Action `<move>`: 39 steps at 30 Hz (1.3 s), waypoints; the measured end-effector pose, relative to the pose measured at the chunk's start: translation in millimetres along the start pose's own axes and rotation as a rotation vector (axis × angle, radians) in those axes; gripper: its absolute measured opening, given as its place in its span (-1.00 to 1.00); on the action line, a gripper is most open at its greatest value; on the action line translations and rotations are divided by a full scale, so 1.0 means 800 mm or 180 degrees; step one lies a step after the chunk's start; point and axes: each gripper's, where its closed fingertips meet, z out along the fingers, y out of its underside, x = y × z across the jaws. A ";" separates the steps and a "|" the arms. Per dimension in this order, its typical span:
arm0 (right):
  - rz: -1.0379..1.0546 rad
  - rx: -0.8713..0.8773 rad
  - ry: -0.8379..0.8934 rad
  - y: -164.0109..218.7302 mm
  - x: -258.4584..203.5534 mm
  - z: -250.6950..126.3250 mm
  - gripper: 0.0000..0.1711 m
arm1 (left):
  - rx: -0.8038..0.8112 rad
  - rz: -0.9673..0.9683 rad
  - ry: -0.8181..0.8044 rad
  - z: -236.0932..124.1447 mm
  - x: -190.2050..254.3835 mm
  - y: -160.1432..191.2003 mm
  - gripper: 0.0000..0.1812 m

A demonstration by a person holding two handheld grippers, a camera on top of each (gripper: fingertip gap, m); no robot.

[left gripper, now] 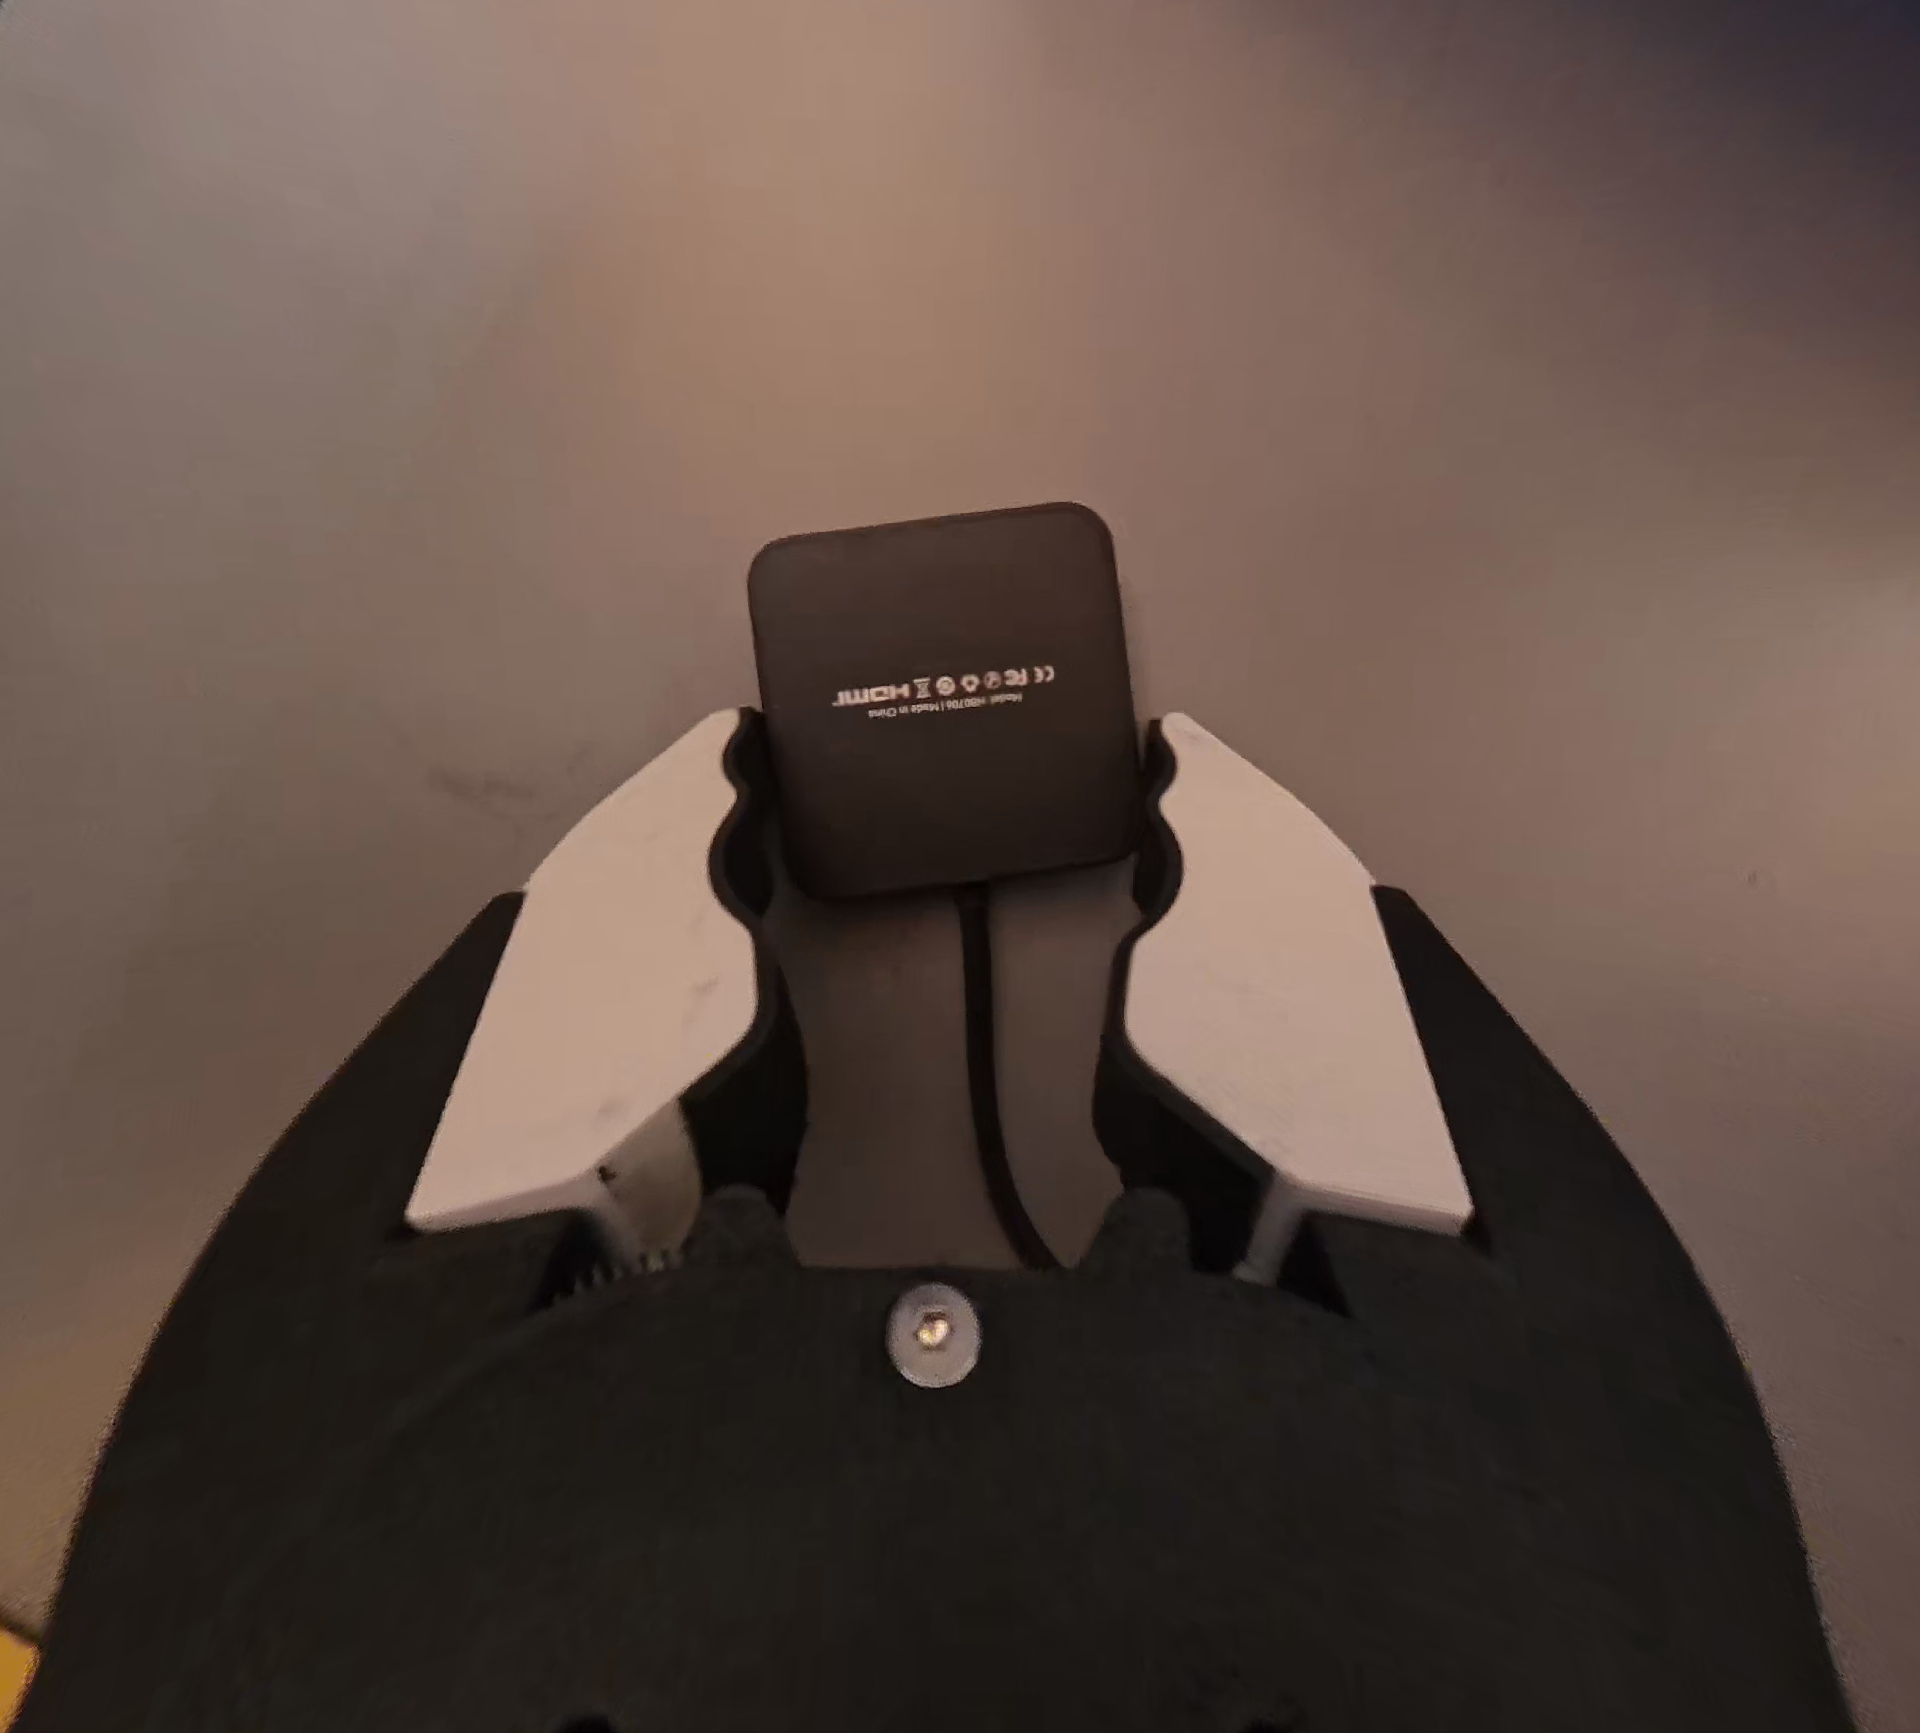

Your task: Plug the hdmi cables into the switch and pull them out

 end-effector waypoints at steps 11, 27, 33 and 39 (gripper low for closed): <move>-0.0033 -0.0220 -0.0050 0.017 -0.007 0.008 -0.92 | 0.0429 -0.0631 0.0370 -0.043 -0.010 -0.038 -0.26; -0.1227 -0.0936 -0.0447 0.038 -0.097 0.048 -0.93 | 0.2663 -0.0247 0.0429 -0.238 0.000 -0.132 -0.26; -0.1126 -0.0866 -0.0471 0.034 -0.105 0.053 -0.93 | 0.2761 -0.0273 0.0596 -0.247 0.011 -0.140 -0.27; -0.0893 -0.0839 -0.0416 0.033 -0.099 0.054 -0.92 | 0.2863 -0.0356 0.0745 -0.253 0.016 -0.144 -0.27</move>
